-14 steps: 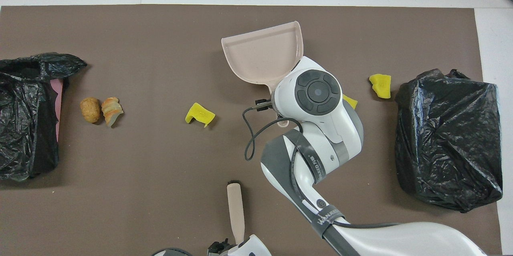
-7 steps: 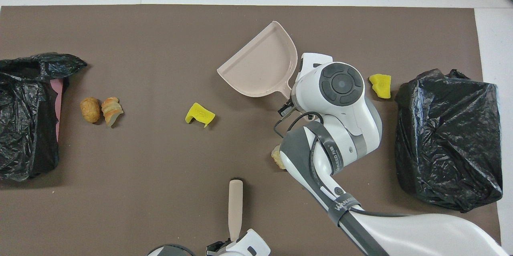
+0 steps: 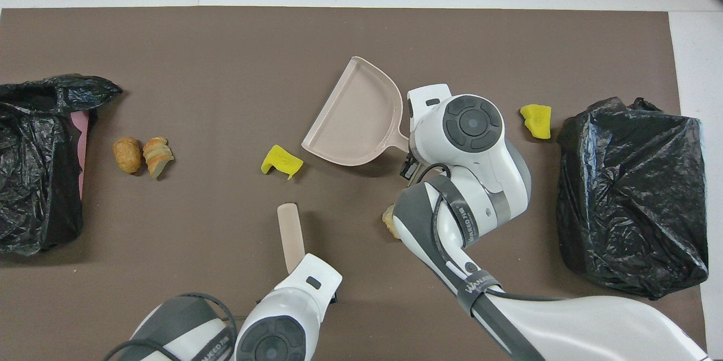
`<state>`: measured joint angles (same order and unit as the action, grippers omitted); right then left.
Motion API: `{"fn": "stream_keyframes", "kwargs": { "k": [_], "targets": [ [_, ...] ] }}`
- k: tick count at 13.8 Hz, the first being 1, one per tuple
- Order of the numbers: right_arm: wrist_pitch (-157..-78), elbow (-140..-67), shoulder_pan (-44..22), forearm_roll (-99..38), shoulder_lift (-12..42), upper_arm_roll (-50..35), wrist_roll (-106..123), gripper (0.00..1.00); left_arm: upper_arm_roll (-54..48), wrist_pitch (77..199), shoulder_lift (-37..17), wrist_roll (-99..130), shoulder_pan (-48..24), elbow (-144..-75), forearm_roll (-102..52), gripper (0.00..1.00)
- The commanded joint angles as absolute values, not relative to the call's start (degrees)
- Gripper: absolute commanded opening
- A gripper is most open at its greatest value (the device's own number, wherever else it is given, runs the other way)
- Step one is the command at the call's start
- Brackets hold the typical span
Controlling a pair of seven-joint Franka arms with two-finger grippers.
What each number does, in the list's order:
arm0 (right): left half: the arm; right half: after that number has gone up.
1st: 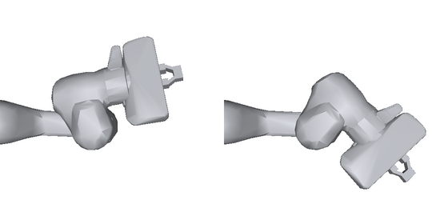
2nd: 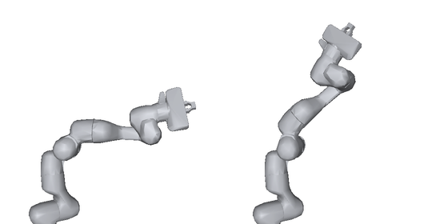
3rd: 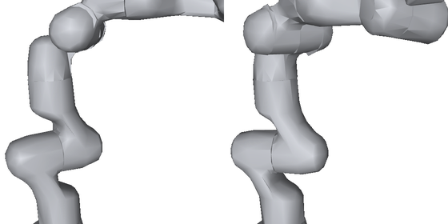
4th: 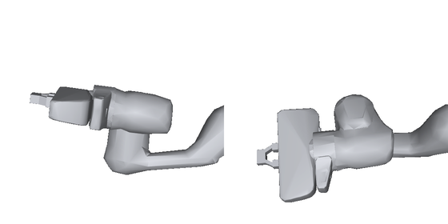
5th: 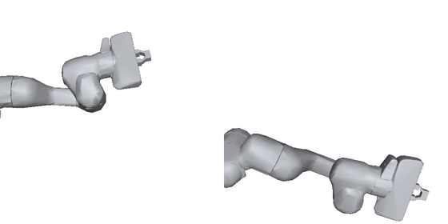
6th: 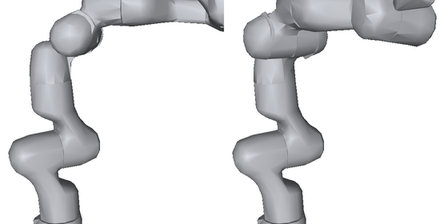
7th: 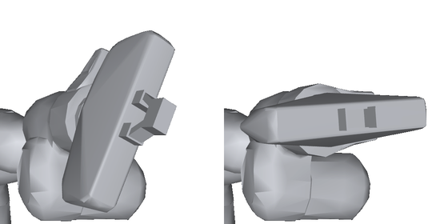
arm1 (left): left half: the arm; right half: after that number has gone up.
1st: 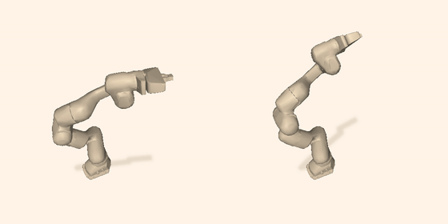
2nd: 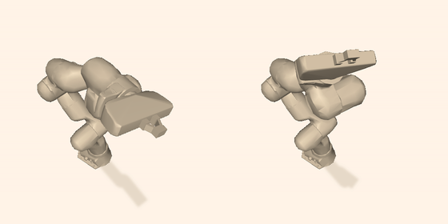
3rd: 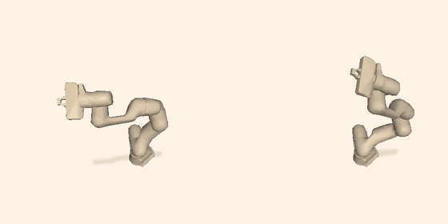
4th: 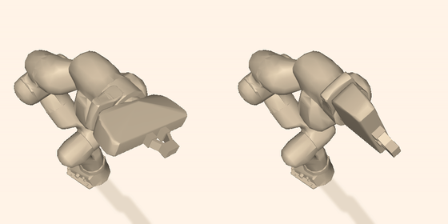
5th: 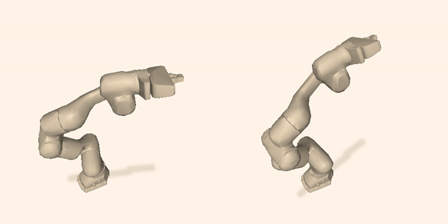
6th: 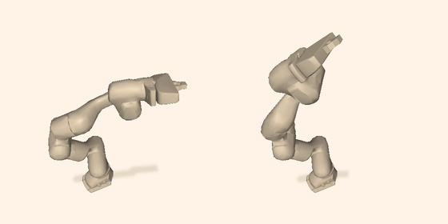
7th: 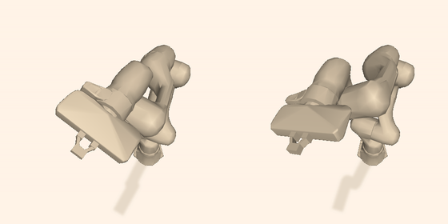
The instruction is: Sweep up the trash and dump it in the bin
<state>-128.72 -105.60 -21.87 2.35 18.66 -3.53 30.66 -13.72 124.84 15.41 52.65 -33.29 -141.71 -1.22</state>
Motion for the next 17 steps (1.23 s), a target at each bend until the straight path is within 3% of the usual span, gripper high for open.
{"fn": "stream_keyframes", "kwargs": {
  "k": [1, 12, 17],
  "targets": [
    [-129.6, -106.0, -21.8, 4.3, 19.1, -4.0, 32.5, 0.00, -14.2, 122.6, 15.6, 52.5, -26.8, -140.5, 2.5, 0.00],
    [-130.7, -106.0, -21.9, 5.8, 20.3, -4.0, 34.6, 0.00, -14.3, 124.3, 8.9, 32.6, 2.7, -134.8, 14.5, 0.00],
    [-129.0, -103.7, -18.0, 9.2, 20.6, -4.0, 52.3, 0.00, -14.2, 125.8, 6.4, 12.3, 14.9, -132.4, 14.7, 0.00]
  ]
}}
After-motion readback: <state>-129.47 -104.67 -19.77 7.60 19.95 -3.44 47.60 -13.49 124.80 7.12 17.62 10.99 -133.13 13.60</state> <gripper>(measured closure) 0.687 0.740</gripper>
